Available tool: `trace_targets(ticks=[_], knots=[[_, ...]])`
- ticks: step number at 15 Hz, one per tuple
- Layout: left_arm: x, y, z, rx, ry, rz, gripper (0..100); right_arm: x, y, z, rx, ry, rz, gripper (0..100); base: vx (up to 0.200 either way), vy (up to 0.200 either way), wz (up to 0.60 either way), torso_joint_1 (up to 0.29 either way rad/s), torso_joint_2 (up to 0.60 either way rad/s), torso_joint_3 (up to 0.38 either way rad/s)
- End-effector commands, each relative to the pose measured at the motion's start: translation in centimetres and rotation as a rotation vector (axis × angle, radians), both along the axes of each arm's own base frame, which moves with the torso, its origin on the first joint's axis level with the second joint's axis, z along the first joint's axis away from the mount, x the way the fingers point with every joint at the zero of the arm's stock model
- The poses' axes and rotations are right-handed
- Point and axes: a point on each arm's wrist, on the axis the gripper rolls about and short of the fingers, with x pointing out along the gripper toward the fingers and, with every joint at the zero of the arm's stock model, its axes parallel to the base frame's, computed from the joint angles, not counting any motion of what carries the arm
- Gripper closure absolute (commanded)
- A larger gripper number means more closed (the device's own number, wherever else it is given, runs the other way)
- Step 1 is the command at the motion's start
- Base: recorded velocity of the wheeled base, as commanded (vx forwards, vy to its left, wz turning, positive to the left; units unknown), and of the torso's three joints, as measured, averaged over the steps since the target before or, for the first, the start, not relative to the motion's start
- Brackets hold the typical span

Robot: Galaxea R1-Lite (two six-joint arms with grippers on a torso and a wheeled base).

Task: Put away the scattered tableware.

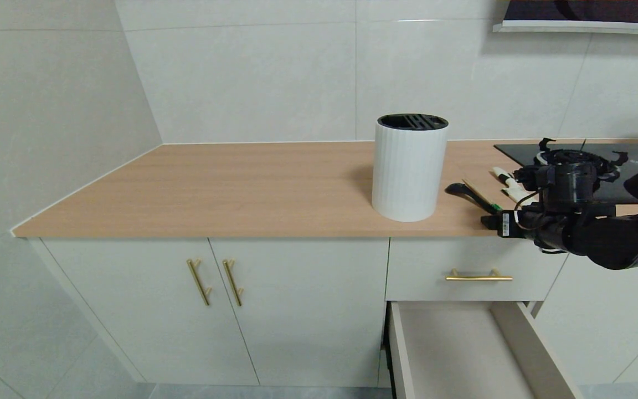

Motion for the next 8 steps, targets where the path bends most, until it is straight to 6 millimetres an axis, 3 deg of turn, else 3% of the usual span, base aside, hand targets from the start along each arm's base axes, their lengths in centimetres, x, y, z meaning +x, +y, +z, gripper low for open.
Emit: trace_targets(ticks=[1,8], knots=[[0.0,0.0,0.0,0.0,0.0,0.0,0,-0.05,0.05,0.17,0.01,-0.006,-0.001,100,0.0,0.0,0.0,0.0,0.0,0.0],[0.0,0.0,0.0,0.0,0.0,0.0,0,-0.36,0.01,0.79,0.021,-0.022,-0.003,100,0.0,0.0,0.0,0.0,0.0,0.0]])
